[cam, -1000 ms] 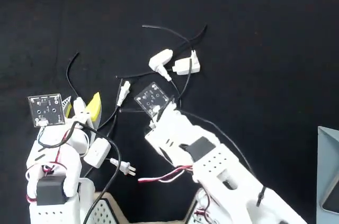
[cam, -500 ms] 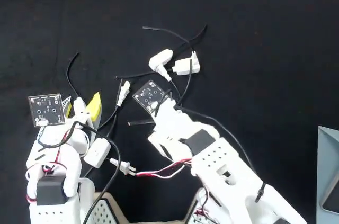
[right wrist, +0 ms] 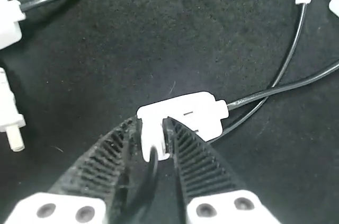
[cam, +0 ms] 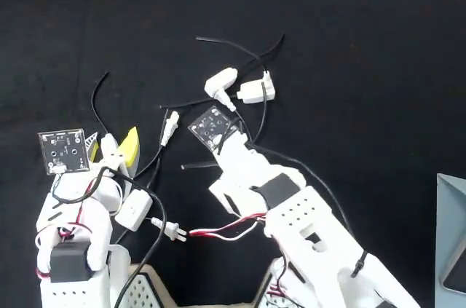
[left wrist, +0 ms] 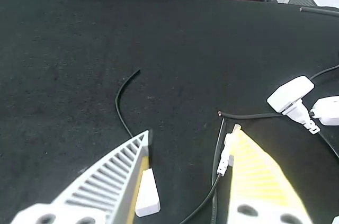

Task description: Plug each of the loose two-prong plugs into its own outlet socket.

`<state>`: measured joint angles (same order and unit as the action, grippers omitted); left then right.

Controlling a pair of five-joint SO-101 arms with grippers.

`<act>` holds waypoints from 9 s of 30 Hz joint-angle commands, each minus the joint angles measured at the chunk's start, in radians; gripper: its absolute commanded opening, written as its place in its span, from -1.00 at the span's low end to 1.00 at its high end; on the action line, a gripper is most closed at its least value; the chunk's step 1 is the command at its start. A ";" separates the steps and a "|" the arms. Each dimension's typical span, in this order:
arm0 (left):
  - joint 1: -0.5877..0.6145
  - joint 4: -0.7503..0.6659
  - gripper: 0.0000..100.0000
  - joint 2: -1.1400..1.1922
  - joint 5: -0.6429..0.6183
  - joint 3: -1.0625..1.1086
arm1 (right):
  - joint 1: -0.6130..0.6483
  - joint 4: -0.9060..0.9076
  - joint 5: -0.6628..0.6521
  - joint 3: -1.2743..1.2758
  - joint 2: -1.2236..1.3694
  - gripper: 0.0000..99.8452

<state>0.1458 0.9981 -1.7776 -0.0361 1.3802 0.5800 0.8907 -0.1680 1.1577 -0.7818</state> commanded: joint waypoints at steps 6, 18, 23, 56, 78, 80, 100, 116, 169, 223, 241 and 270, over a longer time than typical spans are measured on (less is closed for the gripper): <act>0.007 -0.028 -0.51 -0.005 0.002 -0.013 | -0.014 -0.109 0.043 -0.094 -0.005 -0.98; 0.013 -0.028 -0.51 -0.005 0.002 -0.013 | -0.012 -0.146 0.041 -0.067 -0.005 -0.98; 0.105 -0.029 -0.51 -0.005 -0.005 -0.021 | 0.002 -0.146 0.037 -0.018 -0.005 -0.98; 0.156 -0.051 -0.51 -0.005 -0.006 -0.018 | 0.089 -0.075 0.035 0.041 0.002 -0.98; 0.154 -0.051 -0.51 -0.005 -0.006 -0.016 | -0.003 -0.041 -0.198 0.021 0.002 -0.98; 0.154 -0.051 -0.51 -0.005 -0.006 -0.016 | -0.003 -0.040 -0.216 0.031 0.002 -0.98; 0.153 -0.051 -0.51 -0.005 -0.006 -0.016 | 0.026 0.009 -0.117 -0.119 0.068 -0.98; 0.041 -0.041 -0.50 0.005 0.000 -0.015 | 0.028 0.094 0.018 -0.282 -0.065 -0.98; 0.041 -0.049 -0.50 0.005 0.002 0.001 | 0.160 -0.226 0.008 -0.053 0.163 -0.98; 0.045 -0.049 -0.50 0.000 0.002 0.001 | 0.054 -0.341 -0.147 -0.054 0.456 -0.98; 0.042 -0.043 -0.50 -0.003 0.002 0.002 | -0.164 -0.180 -0.146 -0.512 0.320 -0.98; 0.039 -0.049 -0.50 -0.005 0.002 0.016 | -0.247 -0.181 -0.140 -0.895 0.714 -0.56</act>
<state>0.1964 0.9720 -1.7760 -0.0361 1.4016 0.2992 0.5930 -0.3076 0.3199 0.0867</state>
